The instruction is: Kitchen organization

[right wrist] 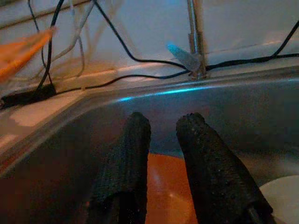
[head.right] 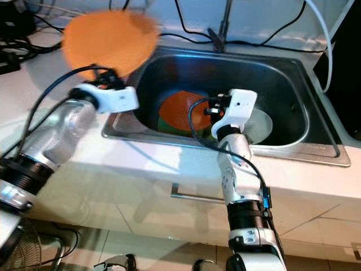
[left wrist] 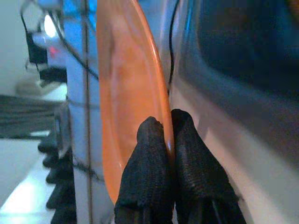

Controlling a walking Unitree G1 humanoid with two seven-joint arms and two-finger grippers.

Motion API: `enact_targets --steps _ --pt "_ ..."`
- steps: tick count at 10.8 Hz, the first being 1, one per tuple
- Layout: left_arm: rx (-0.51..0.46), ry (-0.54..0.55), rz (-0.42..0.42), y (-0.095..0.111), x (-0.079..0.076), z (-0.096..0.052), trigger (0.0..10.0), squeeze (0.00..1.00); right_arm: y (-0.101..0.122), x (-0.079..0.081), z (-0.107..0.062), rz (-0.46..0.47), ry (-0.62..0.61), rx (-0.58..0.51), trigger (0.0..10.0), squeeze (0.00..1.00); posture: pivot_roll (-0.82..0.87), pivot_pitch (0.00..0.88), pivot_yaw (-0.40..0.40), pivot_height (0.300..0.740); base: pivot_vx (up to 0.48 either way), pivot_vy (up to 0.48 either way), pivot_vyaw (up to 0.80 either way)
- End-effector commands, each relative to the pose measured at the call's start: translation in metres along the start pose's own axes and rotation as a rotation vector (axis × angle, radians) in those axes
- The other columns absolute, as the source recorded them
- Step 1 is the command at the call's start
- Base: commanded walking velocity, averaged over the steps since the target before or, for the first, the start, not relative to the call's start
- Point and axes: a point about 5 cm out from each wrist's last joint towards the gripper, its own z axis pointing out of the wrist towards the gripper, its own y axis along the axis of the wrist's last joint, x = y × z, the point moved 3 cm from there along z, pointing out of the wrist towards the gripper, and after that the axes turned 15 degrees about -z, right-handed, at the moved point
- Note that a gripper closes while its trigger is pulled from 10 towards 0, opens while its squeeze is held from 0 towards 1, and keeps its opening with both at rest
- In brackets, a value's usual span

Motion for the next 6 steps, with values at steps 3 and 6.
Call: enact_targets --steps 3,6 --pt "-0.164 -0.053 -0.024 0.039 -0.025 -0.005 10.0 0.0 0.021 -0.005 0.011 0.147 -0.022 -0.038 10.0 1.0 0.07 0.07 0.02 0.74 0.0 0.0 0.0" --pt "-0.202 -0.074 -0.033 0.051 -0.032 -0.006 10.0 0.0 0.035 0.001 0.016 0.27 0.032 -0.062 10.0 1.0 0.08 0.07 0.024 0.74 0.0 0.0 0.0"
